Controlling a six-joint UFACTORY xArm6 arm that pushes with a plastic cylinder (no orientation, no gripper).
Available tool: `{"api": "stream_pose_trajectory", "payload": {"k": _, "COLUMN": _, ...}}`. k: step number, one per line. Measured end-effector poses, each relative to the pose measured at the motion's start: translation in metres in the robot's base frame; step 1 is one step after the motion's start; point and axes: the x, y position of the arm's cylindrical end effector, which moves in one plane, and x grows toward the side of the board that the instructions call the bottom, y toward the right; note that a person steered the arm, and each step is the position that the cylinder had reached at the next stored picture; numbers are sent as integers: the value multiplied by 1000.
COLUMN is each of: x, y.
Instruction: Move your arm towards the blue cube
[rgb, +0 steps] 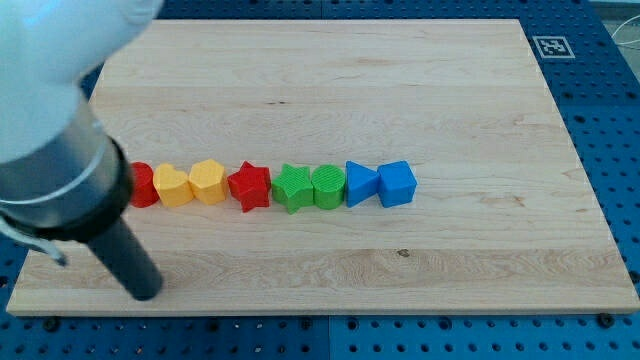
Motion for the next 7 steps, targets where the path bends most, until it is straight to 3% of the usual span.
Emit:
{"api": "stream_pose_trajectory", "payload": {"k": 3, "x": 8, "y": 101}}
{"api": "stream_pose_trajectory", "payload": {"k": 6, "x": 6, "y": 241}}
{"api": "stream_pose_trajectory", "payload": {"k": 7, "x": -13, "y": 279}}
